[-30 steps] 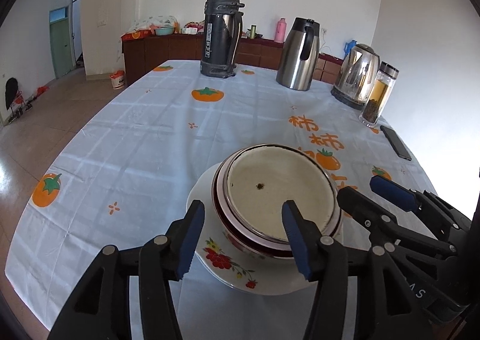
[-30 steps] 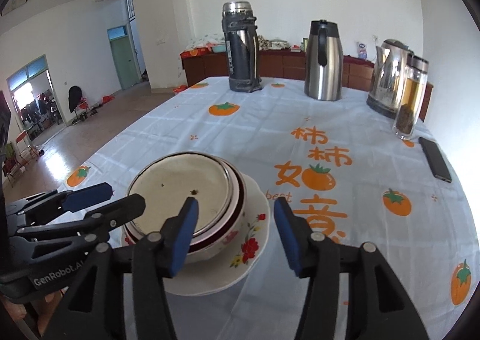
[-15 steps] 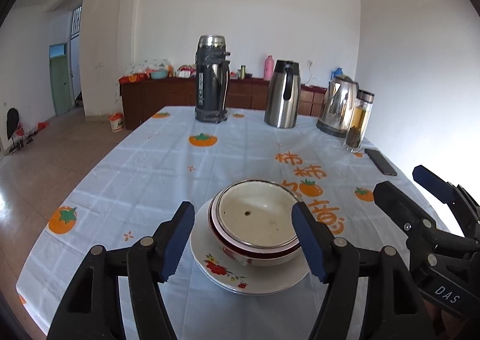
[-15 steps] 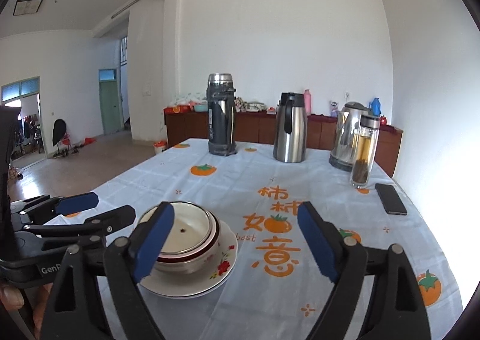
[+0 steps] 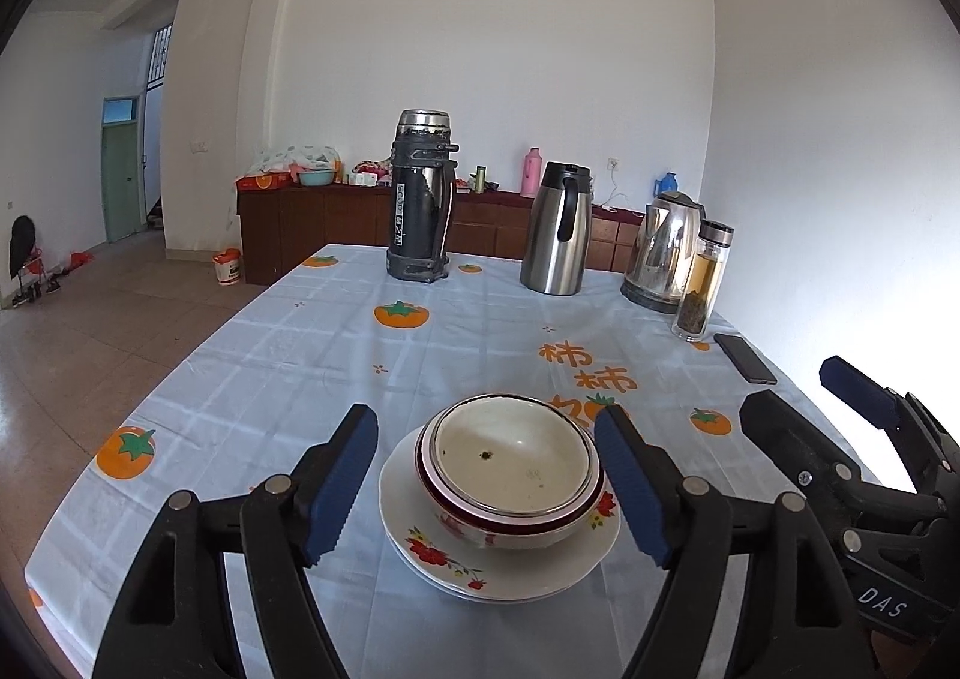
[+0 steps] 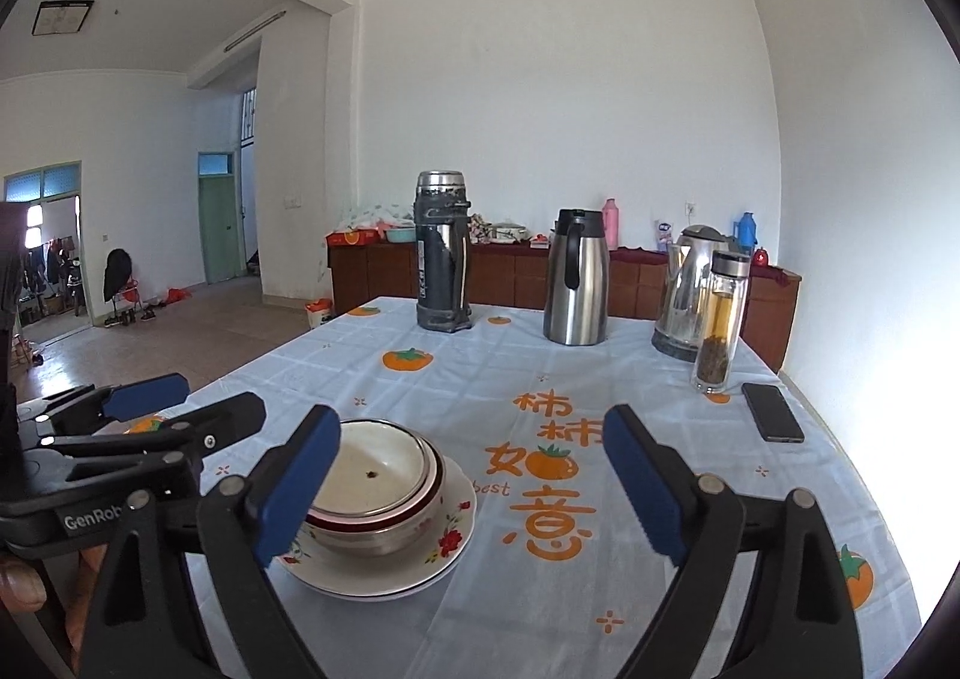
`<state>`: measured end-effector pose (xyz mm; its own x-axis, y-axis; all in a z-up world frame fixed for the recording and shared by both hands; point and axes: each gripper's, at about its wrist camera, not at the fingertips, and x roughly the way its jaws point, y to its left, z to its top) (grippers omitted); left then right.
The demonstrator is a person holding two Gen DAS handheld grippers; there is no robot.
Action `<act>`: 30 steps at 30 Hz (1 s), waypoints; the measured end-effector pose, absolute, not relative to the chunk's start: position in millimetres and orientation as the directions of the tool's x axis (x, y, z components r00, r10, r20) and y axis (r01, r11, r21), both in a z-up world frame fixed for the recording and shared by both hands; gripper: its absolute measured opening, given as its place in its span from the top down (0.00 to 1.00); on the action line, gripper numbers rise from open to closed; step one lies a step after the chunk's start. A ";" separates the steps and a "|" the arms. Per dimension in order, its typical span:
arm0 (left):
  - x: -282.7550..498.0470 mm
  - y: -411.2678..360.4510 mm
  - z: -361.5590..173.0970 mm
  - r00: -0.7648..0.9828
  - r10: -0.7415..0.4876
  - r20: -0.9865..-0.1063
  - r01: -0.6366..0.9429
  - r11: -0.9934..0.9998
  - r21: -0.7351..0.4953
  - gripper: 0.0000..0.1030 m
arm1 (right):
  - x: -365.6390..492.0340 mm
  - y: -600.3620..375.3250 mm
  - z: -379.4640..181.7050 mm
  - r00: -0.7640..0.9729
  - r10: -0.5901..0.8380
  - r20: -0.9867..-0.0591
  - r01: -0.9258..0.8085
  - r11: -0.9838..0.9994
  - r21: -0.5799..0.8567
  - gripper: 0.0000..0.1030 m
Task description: Organize plates and bowls
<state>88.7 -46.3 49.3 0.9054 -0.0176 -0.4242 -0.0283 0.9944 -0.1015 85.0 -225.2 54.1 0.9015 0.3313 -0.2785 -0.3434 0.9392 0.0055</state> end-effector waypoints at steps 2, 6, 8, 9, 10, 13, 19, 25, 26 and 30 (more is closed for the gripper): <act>87.5 -46.3 49.6 0.906 -0.020 -0.424 -0.025 0.995 -0.101 0.25 | 84.4 -225.0 54.7 0.902 0.330 -0.277 -0.342 0.940 0.005 0.11; 85.7 -47.3 50.3 0.908 -0.022 -0.418 -0.022 0.995 -0.100 0.25 | 83.2 -225.0 55.2 0.904 0.325 -0.276 -0.338 0.941 -0.001 0.11; 84.7 -47.9 50.6 0.909 -0.021 -0.415 -0.023 0.995 -0.099 0.25 | 81.6 -225.1 56.1 0.905 0.325 -0.274 -0.338 0.941 -0.002 0.10; 84.4 -48.0 50.5 0.910 -0.022 -0.414 -0.021 0.995 -0.099 0.25 | 81.2 -225.1 56.2 0.905 0.326 -0.272 -0.339 0.941 -0.001 0.10; 84.6 -48.2 50.4 0.910 -0.023 -0.415 -0.020 0.995 -0.099 0.25 | 82.5 -225.2 56.2 0.905 0.325 -0.273 -0.339 0.941 -0.001 0.10; 83.8 -48.0 50.7 0.911 -0.025 -0.412 -0.017 0.995 -0.098 0.25 | 81.0 -225.2 57.8 0.908 0.323 -0.266 -0.336 0.942 -0.004 0.10; 81.7 -50.6 52.0 0.915 -0.024 -0.403 -0.009 0.997 -0.079 0.25 | 77.5 -225.8 60.9 0.913 0.321 -0.252 -0.333 0.943 -0.006 0.09; 80.2 -54.8 55.9 0.912 -0.016 -0.410 -0.007 0.999 -0.053 0.25 | 74.0 -228.0 64.4 0.917 0.319 -0.241 -0.330 0.944 -0.008 0.09; 81.1 -55.1 56.6 0.910 -0.021 -0.414 -0.002 0.998 -0.055 0.25 | 73.0 -228.6 65.4 0.918 0.317 -0.238 -0.328 0.945 -0.009 0.09; 80.1 -57.2 58.2 0.908 -0.027 -0.418 0.007 0.999 -0.050 0.25 | 69.0 -232.2 70.4 0.926 0.309 -0.218 -0.319 0.947 -0.014 0.08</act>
